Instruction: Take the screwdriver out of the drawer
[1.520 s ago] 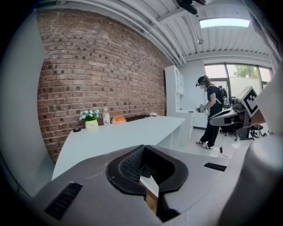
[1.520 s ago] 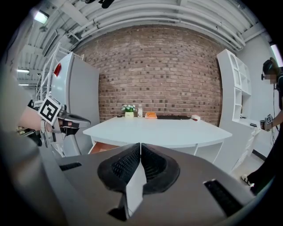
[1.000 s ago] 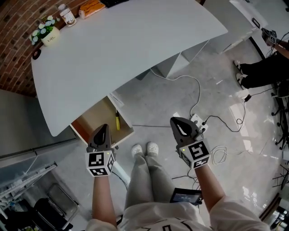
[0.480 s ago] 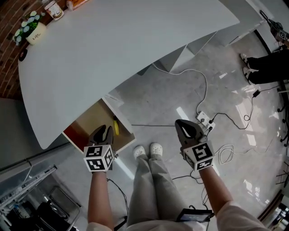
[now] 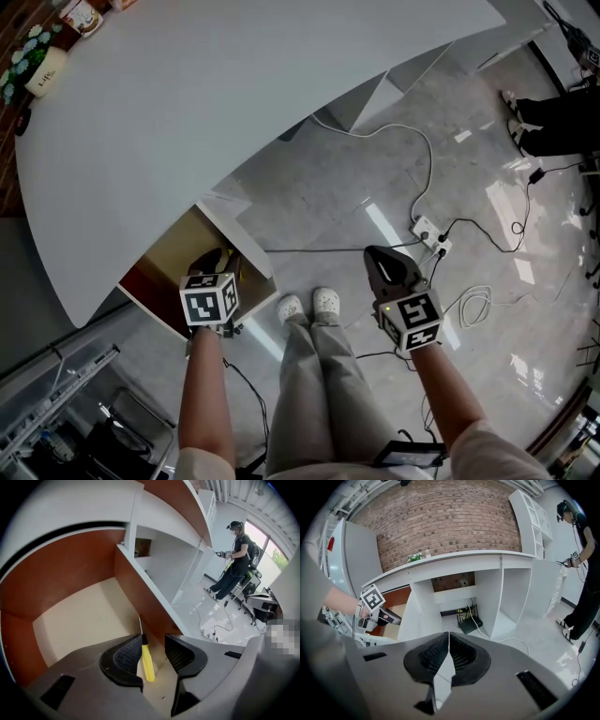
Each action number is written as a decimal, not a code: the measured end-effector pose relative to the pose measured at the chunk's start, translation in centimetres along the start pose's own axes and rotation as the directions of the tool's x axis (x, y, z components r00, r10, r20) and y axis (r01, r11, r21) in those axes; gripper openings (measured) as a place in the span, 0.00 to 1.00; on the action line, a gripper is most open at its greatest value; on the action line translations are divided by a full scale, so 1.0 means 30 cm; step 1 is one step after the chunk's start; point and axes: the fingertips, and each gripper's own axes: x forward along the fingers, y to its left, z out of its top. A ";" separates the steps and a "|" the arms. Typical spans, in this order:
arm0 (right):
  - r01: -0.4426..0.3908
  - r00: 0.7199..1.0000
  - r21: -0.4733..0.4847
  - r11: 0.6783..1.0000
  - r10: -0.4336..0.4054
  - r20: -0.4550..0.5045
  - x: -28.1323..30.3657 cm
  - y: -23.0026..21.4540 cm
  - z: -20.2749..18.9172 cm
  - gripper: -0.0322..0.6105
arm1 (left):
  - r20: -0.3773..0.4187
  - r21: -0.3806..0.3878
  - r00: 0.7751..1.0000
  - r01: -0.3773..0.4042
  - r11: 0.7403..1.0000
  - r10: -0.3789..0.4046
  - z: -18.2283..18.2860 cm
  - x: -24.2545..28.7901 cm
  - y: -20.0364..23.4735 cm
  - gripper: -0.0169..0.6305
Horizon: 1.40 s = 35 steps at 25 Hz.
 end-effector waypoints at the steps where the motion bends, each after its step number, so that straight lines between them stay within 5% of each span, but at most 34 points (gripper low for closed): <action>1: 0.002 1.000 0.004 1.000 -0.001 -0.011 0.000 -0.005 -0.014 0.08 | -0.018 0.007 1.000 -0.002 1.000 0.002 -0.005 0.021 0.001 0.27; 13: 0.021 0.999 0.010 1.000 -0.021 -0.027 0.020 -0.041 -0.046 0.08 | -0.213 0.016 0.974 -0.080 0.997 0.081 -0.096 0.191 0.044 0.27; 15: 0.017 1.000 0.005 1.000 -0.016 -0.026 0.025 -0.033 -0.043 0.08 | -0.212 0.039 0.970 -0.112 0.993 0.118 -0.103 0.193 0.058 0.18; 24: -0.014 0.999 -0.023 1.000 0.014 -0.035 0.017 0.021 -0.032 0.08 | -0.191 0.005 0.973 -0.130 0.991 0.129 -0.108 0.155 0.085 0.16; 35: -0.018 1.000 -0.075 0.997 0.018 0.010 -0.112 0.077 0.133 0.08 | -0.109 -0.044 0.991 -0.089 0.995 0.083 -0.055 -0.054 0.044 0.15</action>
